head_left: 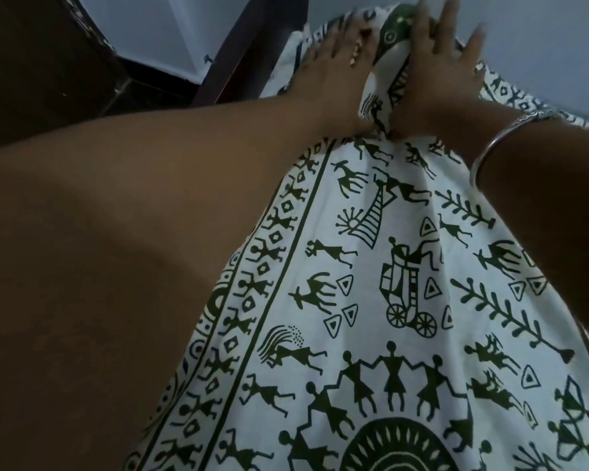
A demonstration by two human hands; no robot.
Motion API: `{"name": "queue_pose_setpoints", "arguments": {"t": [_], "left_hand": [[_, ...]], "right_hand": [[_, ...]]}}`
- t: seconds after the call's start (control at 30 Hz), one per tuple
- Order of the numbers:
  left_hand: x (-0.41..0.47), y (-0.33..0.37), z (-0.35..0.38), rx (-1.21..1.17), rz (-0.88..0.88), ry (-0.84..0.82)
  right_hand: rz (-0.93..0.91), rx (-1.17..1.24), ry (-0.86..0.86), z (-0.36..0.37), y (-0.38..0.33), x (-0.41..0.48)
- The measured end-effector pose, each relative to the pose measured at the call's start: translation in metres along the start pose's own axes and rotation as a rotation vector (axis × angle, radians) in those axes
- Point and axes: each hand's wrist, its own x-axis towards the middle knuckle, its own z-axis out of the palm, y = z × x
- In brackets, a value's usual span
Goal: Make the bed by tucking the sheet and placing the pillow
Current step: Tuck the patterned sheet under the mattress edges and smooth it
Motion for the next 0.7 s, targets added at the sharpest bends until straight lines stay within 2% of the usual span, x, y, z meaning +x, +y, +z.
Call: {"name": "queue_pose_setpoints", "arguments": {"t": [0.07,0.1,0.13,0.2,0.27,0.3,0.37,0.43,0.5,0.57,0.6,0.63,0.7], "left_hand": [[-0.008,-0.005,0.010,-0.022,-0.006,-0.107],[-0.012,-0.004,0.013,-0.012,-0.019,-0.113],[-0.016,-0.001,0.015,-0.004,-0.022,-0.066],[-0.026,0.007,0.013,0.005,-0.007,0.168],[-0.039,0.011,0.016,0.030,-0.001,0.316],[-0.046,0.012,0.020,0.047,0.006,0.285],[-0.056,0.009,0.027,0.069,-0.018,0.058],[-0.053,-0.001,0.026,0.078,-0.038,-0.102],[-0.041,-0.010,0.015,0.069,-0.073,-0.184],[-0.031,-0.015,0.000,0.001,-0.139,-0.153],[-0.031,-0.012,-0.005,-0.007,-0.132,-0.074],[-0.037,-0.007,-0.007,0.005,-0.085,0.019],[-0.063,0.008,-0.004,0.040,0.085,0.098]], "right_hand": [[0.055,-0.029,-0.091,0.005,0.001,-0.008],[0.059,-0.092,-0.063,0.010,0.000,-0.014],[0.045,-0.167,0.009,0.014,-0.001,-0.023],[-0.056,-0.241,0.212,0.023,-0.005,-0.038],[-0.157,-0.185,0.268,0.030,-0.003,-0.046],[-0.165,-0.116,0.223,0.032,0.001,-0.046],[-0.169,0.036,0.077,0.032,0.010,-0.045],[-0.216,-0.004,-0.056,0.033,0.017,-0.046],[-0.134,-0.109,-0.118,0.037,0.024,-0.049],[0.089,-0.082,-0.095,0.030,0.028,-0.055],[0.163,-0.063,-0.055,0.025,0.029,-0.062],[0.152,-0.071,0.016,0.023,0.029,-0.070],[-0.068,-0.108,0.109,0.023,0.026,-0.092]]}}
